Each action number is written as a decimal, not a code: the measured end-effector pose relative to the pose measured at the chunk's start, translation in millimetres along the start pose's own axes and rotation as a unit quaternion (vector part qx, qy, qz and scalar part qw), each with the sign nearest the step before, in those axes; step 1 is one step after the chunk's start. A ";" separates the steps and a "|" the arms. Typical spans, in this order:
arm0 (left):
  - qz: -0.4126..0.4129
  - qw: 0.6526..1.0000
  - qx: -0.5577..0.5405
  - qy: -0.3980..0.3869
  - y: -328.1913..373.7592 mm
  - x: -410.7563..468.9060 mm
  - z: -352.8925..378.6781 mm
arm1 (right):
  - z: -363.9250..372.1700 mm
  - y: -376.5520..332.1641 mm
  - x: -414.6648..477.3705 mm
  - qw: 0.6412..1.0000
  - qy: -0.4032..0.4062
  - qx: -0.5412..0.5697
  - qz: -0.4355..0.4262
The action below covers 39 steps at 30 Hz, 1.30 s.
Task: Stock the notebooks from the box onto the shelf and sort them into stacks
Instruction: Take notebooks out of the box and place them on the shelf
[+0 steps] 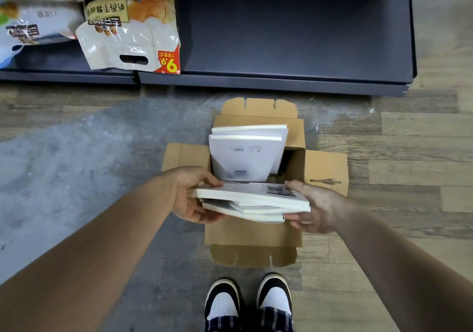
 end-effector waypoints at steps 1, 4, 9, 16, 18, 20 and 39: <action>-0.001 1.000 -0.003 -0.005 0.5 -0.2 0.8 | -0.5 0.4 2.7 1.000 -0.006 0.013 -0.001; -0.006 1.000 -0.020 -0.022 -2.2 1.2 3.0 | 2.3 4.6 5.9 0.999 -0.030 0.040 0.005; 0.021 0.997 -0.063 -0.034 -6.3 4.0 7.7 | 18.3 6.2 4.9 0.988 -0.084 0.127 -0.001; 0.071 0.993 -0.082 -0.037 -20.4 -7.5 8.2 | 22.8 8.0 -13.9 0.986 -0.070 0.148 -0.034; 0.089 0.991 -0.095 -0.039 -25.4 -17.6 6.9 | 23.4 2.6 -27.6 0.985 -0.074 0.146 -0.062; 0.109 0.989 -0.099 -0.030 -31.9 -30.8 6.3 | 23.8 -1.4 -44.6 0.980 -0.083 0.156 -0.088; 0.362 0.932 -0.013 -0.026 -59.6 -183.4 33.9 | -1.2 -11.9 -203.6 0.947 -0.065 0.178 -0.259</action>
Point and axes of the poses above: each hand's wrist, its own x-axis towards the middle knuckle, its own z-axis out of the palm, y = z × x, the point moved 10 cm from there along x, towards the middle knuckle, and after that the axes turned 3 degrees about -z, right-handed, at the moved point
